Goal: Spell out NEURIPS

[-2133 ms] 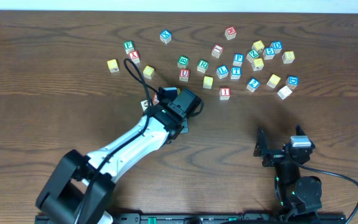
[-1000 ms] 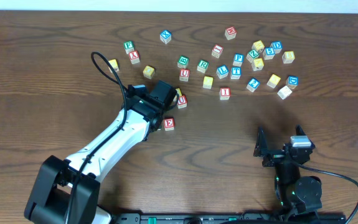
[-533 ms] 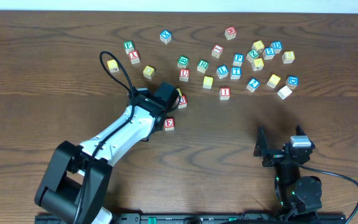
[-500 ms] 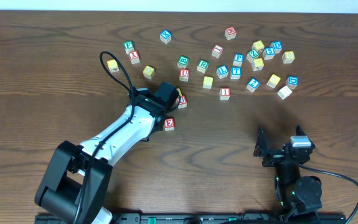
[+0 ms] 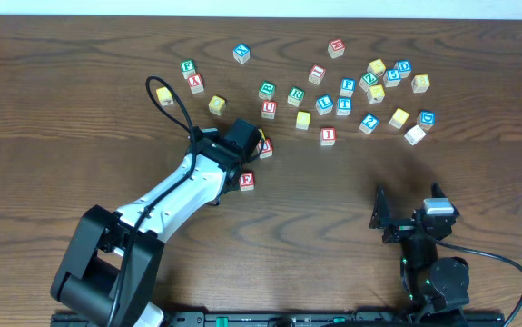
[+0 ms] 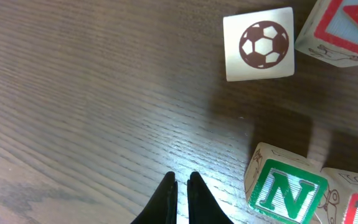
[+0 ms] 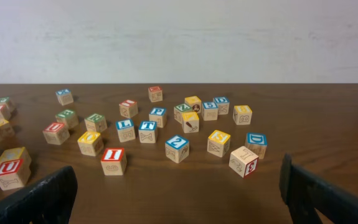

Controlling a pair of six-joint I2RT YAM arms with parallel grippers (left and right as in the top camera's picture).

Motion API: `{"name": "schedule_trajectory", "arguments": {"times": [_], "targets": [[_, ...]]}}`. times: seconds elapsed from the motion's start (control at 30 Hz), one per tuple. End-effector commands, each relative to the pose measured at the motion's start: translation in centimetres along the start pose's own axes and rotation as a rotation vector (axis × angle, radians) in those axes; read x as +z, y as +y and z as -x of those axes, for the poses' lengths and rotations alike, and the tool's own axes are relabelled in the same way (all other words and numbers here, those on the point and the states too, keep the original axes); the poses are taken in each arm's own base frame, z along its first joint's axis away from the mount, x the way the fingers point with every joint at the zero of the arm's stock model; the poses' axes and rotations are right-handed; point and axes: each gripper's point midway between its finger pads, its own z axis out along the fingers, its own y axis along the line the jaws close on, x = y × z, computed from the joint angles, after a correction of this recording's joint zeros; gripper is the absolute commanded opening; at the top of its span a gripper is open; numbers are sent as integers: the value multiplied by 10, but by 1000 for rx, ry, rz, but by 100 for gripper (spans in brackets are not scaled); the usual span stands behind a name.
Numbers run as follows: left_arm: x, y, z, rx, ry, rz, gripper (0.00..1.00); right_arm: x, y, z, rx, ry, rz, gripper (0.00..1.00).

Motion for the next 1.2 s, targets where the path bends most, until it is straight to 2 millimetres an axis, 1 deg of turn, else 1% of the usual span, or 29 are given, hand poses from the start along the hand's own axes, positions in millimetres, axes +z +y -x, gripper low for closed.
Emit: {"name": "schedule_trajectory", "arguments": {"times": [0.0, 0.07, 0.3, 0.47, 0.73, 0.93, 1.17], "targets": [[5, 0, -6, 8, 22, 7, 8, 0, -3, -1, 13, 2, -14, 99], [5, -3, -8, 7, 35, -11, 8, 0, -3, -1, 13, 3, -14, 99], [5, -4, -8, 7, 34, -16, 8, 0, -3, -1, 12, 3, -14, 99], [10, -7, -8, 6, 20, -28, 8, 0, -3, -1, 13, 3, -14, 99], [12, -7, -9, 6, 19, -30, 8, 0, -3, -1, 12, 3, -14, 99], [17, -5, -14, 7, 22, -27, 8, 0, -3, -1, 13, 3, -14, 99], [17, -7, -13, 3, 17, -37, 8, 0, -3, -1, 13, 2, -14, 99]]}}
